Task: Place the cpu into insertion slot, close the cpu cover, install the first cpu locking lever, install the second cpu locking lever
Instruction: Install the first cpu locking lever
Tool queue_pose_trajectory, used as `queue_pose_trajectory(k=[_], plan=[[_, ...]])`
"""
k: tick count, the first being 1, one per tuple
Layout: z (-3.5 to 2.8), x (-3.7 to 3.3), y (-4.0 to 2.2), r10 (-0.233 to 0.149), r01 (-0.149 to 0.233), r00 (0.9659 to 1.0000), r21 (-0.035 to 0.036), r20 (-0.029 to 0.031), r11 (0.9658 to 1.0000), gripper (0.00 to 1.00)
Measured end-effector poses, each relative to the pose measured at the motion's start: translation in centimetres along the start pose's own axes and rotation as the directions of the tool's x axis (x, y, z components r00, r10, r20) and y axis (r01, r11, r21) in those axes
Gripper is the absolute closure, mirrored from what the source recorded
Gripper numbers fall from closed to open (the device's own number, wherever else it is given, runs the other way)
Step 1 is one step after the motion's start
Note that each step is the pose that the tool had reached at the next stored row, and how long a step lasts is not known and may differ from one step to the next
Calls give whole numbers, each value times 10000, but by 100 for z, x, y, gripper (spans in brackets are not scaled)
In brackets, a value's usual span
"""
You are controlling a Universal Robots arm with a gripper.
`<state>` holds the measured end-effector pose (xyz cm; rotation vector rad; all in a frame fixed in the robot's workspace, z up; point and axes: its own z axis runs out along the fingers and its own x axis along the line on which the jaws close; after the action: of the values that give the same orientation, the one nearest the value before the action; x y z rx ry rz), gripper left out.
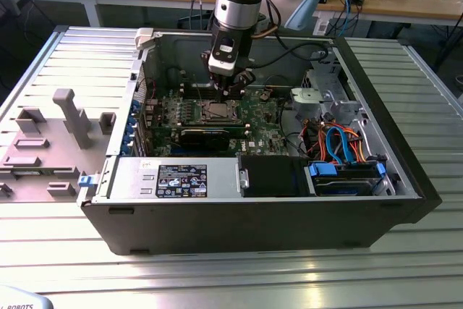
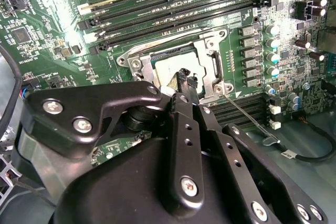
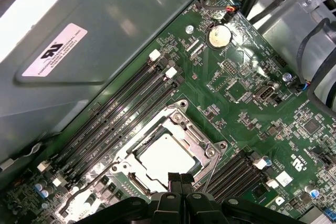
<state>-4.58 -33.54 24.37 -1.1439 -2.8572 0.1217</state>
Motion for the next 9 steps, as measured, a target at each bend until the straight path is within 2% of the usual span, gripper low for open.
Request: queue_pose_trajectory(k=[9], plan=[[0,0,0,-70,70,10000,2,7,10000,89]])
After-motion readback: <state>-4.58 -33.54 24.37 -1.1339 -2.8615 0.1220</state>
